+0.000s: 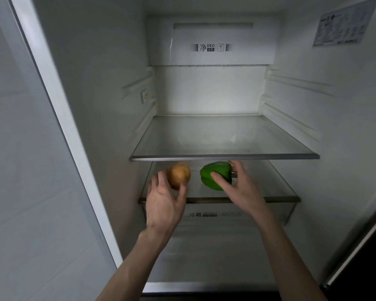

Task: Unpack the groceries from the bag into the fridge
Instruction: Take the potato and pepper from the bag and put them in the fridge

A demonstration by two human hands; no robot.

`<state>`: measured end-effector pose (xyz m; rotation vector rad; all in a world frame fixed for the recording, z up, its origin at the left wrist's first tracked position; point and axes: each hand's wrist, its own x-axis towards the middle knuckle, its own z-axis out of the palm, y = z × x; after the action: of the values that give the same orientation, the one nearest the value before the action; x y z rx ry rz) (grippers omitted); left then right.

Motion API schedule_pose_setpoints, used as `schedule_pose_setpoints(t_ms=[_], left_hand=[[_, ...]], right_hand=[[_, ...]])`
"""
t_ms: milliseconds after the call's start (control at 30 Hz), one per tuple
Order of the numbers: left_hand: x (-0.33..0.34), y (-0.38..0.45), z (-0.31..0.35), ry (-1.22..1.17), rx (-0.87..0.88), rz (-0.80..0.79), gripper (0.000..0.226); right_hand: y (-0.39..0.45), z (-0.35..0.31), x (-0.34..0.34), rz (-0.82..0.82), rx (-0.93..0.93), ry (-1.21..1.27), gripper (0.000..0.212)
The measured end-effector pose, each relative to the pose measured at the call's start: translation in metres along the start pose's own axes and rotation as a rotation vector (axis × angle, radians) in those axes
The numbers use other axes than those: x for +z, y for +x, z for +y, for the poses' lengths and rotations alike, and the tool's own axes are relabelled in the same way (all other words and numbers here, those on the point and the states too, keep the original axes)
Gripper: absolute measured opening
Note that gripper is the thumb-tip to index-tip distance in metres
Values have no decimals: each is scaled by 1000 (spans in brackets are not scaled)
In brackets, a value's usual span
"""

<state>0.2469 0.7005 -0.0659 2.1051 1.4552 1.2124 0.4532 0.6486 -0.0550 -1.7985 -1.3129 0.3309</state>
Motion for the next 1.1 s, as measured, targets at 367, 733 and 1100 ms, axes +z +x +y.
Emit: schedule_pose_setpoints(t_ms=[367, 733, 1100], left_hand=[[-8, -14, -2, 120, 113, 35, 50], [-31, -48, -12, 106, 270, 31, 52], [-26, -97, 19, -85, 549, -71, 48]], right_hand=[[-30, -11, -3, 194, -103, -60, 68], [-100, -11, 15, 365, -242, -333, 60], [-195, -10, -18, 541, -113, -683, 62]])
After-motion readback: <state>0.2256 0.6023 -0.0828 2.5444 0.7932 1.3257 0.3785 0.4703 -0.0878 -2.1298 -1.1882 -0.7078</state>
